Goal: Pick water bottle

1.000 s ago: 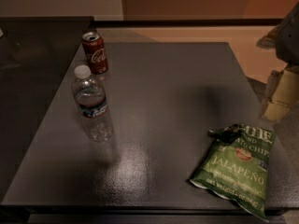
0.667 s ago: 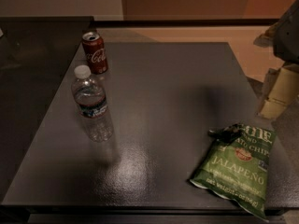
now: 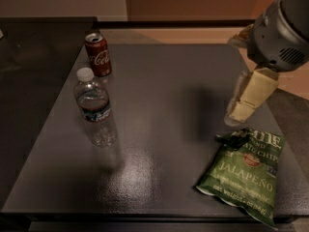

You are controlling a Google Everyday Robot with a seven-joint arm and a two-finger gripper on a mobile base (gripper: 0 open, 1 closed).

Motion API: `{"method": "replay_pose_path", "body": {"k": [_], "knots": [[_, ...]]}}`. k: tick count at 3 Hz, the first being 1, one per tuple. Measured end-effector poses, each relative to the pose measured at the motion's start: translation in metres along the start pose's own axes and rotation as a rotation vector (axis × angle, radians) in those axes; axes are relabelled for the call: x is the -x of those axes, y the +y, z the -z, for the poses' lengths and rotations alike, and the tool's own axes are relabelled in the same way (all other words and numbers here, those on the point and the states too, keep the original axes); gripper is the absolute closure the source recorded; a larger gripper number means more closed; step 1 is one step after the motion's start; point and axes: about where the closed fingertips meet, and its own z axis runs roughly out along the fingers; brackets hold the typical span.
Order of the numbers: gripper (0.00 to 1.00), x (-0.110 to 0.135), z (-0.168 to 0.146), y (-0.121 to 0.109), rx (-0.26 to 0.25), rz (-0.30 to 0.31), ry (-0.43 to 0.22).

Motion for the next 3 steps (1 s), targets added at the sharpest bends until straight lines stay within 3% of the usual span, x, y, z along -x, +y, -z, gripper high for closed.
{"method": "replay_pose_path", "body": {"k": [2, 3], "knots": [[0.00, 0.067, -0.039, 0.004, 0.022, 0.063, -0.196], [0.00, 0.101, -0.059, 0.007, 0.075, 0.090, -0.280]]}}
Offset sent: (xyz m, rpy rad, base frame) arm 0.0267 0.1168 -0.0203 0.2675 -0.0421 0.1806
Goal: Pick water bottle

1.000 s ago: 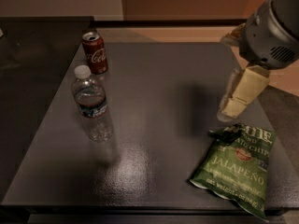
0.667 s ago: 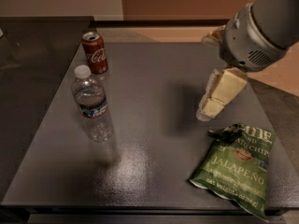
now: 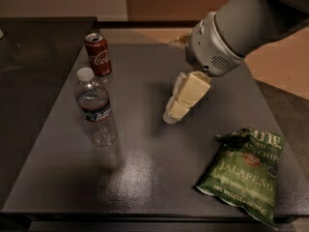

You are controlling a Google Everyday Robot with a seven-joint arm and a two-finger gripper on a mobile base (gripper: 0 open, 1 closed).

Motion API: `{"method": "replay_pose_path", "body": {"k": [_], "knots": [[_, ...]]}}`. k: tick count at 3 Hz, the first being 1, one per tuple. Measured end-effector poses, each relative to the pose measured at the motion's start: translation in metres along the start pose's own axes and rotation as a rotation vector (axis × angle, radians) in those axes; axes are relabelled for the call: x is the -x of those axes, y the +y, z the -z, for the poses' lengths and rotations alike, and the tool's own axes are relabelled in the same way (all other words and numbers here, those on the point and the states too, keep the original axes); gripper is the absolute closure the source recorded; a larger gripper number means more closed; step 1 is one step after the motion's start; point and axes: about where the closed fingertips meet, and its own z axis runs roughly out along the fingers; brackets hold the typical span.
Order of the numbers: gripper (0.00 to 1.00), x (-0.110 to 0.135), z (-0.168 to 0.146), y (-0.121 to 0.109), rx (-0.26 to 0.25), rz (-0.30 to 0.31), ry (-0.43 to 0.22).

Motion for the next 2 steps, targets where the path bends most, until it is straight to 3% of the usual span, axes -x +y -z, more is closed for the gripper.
{"method": "replay_pose_path", "body": {"k": [2], "knots": [[0.00, 0.053, -0.052, 0.010, 0.150, 0.036, -0.147]]}}
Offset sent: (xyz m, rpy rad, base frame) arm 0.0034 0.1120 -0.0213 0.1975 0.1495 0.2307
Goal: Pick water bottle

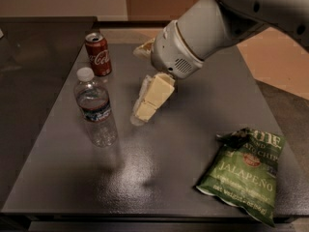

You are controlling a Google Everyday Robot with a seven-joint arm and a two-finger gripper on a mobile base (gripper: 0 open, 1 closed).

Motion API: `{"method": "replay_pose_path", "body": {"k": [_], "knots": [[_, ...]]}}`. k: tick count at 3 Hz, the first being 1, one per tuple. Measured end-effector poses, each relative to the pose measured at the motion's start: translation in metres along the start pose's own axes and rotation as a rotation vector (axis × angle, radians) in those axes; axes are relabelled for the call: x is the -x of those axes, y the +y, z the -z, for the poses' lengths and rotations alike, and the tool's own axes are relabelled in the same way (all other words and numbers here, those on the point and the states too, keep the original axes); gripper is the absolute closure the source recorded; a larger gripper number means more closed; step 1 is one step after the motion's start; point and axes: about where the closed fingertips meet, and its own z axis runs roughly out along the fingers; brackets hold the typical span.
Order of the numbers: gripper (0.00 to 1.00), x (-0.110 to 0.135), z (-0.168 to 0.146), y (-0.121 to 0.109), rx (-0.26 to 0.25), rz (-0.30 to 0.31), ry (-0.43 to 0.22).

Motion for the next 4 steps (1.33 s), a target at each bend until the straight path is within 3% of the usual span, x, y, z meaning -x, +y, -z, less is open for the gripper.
{"method": "replay_pose_path", "body": {"k": [2, 4], "knots": [[0.00, 0.024, -0.043, 0.008, 0.132, 0.011, -0.103], [0.00, 0.044, -0.064, 0.022, 0.215, 0.031, -0.167]]}}
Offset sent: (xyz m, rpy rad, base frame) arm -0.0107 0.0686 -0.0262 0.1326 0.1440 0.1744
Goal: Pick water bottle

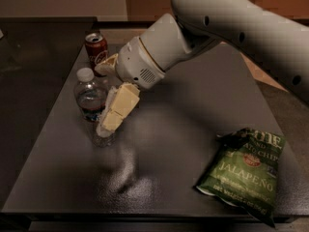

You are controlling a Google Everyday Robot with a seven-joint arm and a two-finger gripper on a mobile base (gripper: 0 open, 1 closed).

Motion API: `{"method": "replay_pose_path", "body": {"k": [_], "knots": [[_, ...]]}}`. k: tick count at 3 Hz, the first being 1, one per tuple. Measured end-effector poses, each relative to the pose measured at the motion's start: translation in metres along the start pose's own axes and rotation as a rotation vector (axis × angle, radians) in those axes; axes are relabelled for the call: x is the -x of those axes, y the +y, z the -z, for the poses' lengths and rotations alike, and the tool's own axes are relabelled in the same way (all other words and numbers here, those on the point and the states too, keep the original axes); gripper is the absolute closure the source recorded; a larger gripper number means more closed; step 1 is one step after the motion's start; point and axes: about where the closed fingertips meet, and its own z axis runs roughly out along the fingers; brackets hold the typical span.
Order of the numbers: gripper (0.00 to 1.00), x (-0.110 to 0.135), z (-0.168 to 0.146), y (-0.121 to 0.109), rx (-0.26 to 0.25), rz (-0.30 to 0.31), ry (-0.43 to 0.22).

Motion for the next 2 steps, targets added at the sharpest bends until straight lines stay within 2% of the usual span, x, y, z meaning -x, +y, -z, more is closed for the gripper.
{"method": "replay_pose_path", "body": {"k": [1, 2], "knots": [[0.18, 0.0045, -0.0065, 0.0034, 0.032, 0.009, -0.024], [0.42, 0.0088, -0.0088, 0.0064, 0.050, 0.017, -0.032]]}}
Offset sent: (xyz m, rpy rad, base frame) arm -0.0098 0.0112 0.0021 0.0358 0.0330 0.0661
